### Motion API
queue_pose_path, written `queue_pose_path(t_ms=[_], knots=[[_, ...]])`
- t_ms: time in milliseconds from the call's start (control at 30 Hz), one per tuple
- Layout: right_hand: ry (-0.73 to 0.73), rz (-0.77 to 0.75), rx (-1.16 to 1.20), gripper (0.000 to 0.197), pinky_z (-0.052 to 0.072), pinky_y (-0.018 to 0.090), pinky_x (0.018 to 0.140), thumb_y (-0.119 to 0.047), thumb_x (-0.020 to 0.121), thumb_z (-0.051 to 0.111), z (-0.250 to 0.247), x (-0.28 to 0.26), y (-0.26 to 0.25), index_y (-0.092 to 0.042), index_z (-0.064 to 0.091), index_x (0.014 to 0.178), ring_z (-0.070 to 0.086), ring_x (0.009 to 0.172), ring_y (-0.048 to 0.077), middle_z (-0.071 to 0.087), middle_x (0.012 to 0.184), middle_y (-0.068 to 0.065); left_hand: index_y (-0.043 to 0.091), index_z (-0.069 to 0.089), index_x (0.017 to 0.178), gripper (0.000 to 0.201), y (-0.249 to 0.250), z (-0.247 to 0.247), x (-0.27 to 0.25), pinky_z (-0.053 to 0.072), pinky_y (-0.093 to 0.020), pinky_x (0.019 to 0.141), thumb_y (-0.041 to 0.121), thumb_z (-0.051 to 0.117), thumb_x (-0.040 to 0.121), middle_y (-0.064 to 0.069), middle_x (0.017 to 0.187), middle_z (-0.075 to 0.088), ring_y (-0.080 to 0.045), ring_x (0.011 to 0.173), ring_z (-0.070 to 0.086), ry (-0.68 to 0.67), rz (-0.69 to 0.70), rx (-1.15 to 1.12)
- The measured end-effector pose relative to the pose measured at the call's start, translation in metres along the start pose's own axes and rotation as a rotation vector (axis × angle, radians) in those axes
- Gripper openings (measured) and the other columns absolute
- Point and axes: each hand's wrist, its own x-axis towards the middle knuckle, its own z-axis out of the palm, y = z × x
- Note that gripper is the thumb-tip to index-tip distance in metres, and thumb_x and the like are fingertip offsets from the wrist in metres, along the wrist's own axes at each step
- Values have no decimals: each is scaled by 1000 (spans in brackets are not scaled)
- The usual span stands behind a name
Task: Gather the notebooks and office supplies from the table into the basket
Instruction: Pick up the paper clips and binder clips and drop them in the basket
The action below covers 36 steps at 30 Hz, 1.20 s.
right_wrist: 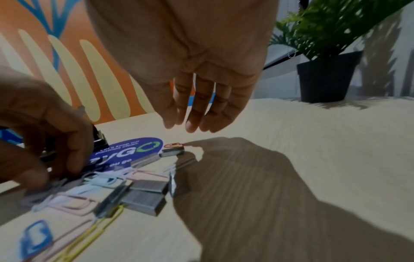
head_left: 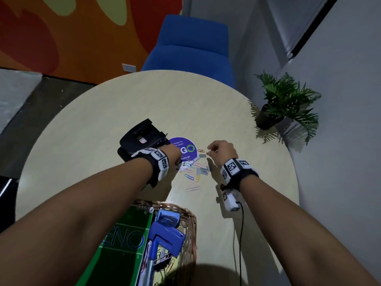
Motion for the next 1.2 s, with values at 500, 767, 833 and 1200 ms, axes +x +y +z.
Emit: queue_pose_path(t_ms=[500,767,833,1200], knots=[[-89,18,-171,20,52,34,77,-15,89,57,34,29,-19,0,68,96,65,94,36,70,103,17,6,68,97,24,4,5,11,47,-32,71,24,52,91,-15,104,65,-32,95,63,-38,-71,-25],[57,-108,82,15,57,42,75,-15,84,58,17,8,-18,-13,62,69,69,78,29,71,80,6,15,75,78,5,-12,-26,-57,51,-29,76,19,74,77,0,81,73,-18,81,67,170,52,-472],[72,-145,190,15,58,42,76,-8,79,62,6,-12,-19,-13,64,65,69,73,26,70,71,4,14,74,74,5,-15,-18,-88,50,-29,75,19,77,77,2,75,72,-14,76,66,149,138,-592],[-308,-322,225,13,54,26,67,-4,86,63,0,-166,-16,-10,72,92,61,63,12,67,73,0,20,74,85,12,-3,68,-190,46,-17,68,30,68,85,9,80,69,-7,73,62,-17,324,-521]])
